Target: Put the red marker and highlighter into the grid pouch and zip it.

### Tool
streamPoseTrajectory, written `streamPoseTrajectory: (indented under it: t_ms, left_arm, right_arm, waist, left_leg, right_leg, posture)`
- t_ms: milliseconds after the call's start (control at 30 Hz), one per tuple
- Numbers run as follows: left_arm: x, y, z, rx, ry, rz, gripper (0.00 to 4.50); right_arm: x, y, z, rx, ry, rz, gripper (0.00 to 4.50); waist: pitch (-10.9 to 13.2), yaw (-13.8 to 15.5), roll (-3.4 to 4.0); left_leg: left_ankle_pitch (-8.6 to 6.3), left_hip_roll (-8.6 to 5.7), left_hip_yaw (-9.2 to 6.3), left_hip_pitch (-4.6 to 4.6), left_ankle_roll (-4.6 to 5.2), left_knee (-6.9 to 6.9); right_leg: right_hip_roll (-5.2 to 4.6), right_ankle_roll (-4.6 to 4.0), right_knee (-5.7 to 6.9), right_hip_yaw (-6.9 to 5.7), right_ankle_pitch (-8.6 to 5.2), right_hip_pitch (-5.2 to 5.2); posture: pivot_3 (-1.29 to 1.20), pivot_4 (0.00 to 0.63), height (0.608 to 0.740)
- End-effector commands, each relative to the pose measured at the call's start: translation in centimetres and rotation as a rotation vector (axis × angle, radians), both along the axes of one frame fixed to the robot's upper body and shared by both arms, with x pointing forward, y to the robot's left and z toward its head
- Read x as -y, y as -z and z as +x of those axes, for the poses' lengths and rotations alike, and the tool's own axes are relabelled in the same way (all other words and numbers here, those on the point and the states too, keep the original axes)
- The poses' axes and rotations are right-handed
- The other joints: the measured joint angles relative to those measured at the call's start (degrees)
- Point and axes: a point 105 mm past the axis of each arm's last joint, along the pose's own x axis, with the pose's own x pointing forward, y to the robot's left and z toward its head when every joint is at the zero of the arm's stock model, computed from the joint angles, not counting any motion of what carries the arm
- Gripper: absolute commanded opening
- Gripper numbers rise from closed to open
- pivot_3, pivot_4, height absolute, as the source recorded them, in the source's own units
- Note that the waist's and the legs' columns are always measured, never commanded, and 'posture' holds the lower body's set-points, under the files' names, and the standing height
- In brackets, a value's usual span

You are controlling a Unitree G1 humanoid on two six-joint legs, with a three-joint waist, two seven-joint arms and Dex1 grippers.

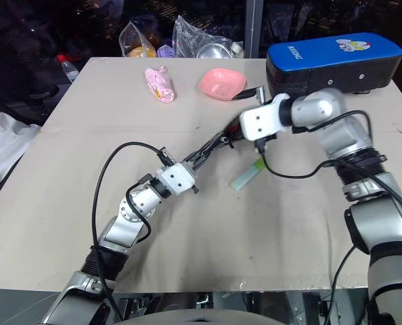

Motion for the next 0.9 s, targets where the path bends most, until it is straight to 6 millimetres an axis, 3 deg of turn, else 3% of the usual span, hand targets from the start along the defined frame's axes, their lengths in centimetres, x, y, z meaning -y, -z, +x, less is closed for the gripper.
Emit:
streamPoseTrajectory:
  t_ms: [33,167,267,400,600,767,867,900]
  left_arm:
    - [-0.5,-1.0,0.0,0.038,-0.014,-0.008,0.0]
    - [-0.7,-1.1,0.2,0.041,-0.021,-0.007,0.0]
    - [-0.7,-1.1,0.2,0.044,-0.027,-0.008,0.0]
    - [-0.9,-1.2,0.1,0.048,-0.043,-0.012,0.0]
    - [-1.1,-1.2,0.1,0.054,-0.063,-0.017,0.0]
    - [-1.2,-1.2,0.0,0.057,-0.076,-0.02,0.0]
    - [-1.3,-1.2,0.0,0.059,-0.081,-0.019,0.0]
    - [-1.4,-1.3,0.0,0.061,-0.083,-0.019,0.0]
  right_arm:
    - [1.4,-0.3,-2.5,-0.235,-0.045,0.068,4.47]
    - [2.3,2.8,-5.0,-0.489,-0.094,-0.009,4.47]
    - [3.4,5.9,-5.5,-0.608,-0.064,-0.098,4.47]
    - [3.3,8.4,-4.0,-0.639,-0.028,-0.105,4.47]
    - [2.6,10.4,-1.5,-0.635,-0.011,-0.152,4.47]
    - [1.0,11.5,-0.5,-0.645,-0.048,-0.197,4.47]
    - [1.2,12.1,-0.4,-0.671,-0.049,-0.244,4.47]
    - [1.5,12.4,-0.4,-0.67,-0.043,-0.272,4.24]
  waist:
    - [0.0,-0.04,0.0]
    - [0.01,0.31,0.01]
    - [0.01,0.24,0.01]
    - [0.0,-0.06,0.01]
    - [0.02,0.03,0.04]
    - [0.02,-0.03,0.04]
    - [0.03,0.13,0.06]
    - [0.03,0.17,0.06]
  left_leg:
    - [0.0,0.0,-0.01,0.0,0.0,0.0]
    - [-0.01,0.01,-0.3,-0.04,0.02,-0.01]
    - [-0.02,-0.05,-0.34,-0.04,0.03,0.01]
    - [-0.02,-0.07,-0.35,-0.01,0.03,0.02]
    - [0.0,-0.07,-0.3,-0.02,0.01,0.02]
    - [0.0,-0.05,-0.11,0.0,0.01,0.02]
    - [0.0,-0.03,0.01,-0.01,0.0,0.02]
    - [0.0,-0.04,0.02,-0.03,0.0,0.02]
  right_leg:
    - [0.0,0.0,0.0,0.0,0.0,0.0]
    - [-0.02,-0.01,-0.02,-0.04,0.0,0.0]
    - [-0.04,-0.01,-0.01,-0.03,0.0,0.01]
    - [-0.01,-0.01,0.01,-0.03,0.0,0.01]
    - [0.05,-0.01,0.0,0.0,0.0,0.0]
    - [0.05,0.0,0.0,0.0,0.0,0.0]
    - [0.05,-0.01,0.0,-0.01,0.0,0.0]
    - [0.03,0.0,0.0,-0.02,0.0,0.0]
  posture:
    - [0.0,0.15,0.74]
    - [0.0,0.15,0.74]
    - [0.0,0.15,0.74]
    - [0.0,0.15,0.74]
    - [0.0,0.15,0.74]
    - [0.0,0.15,0.74]
    - [0.0,0.15,0.74]
    - [0.0,0.15,0.74]
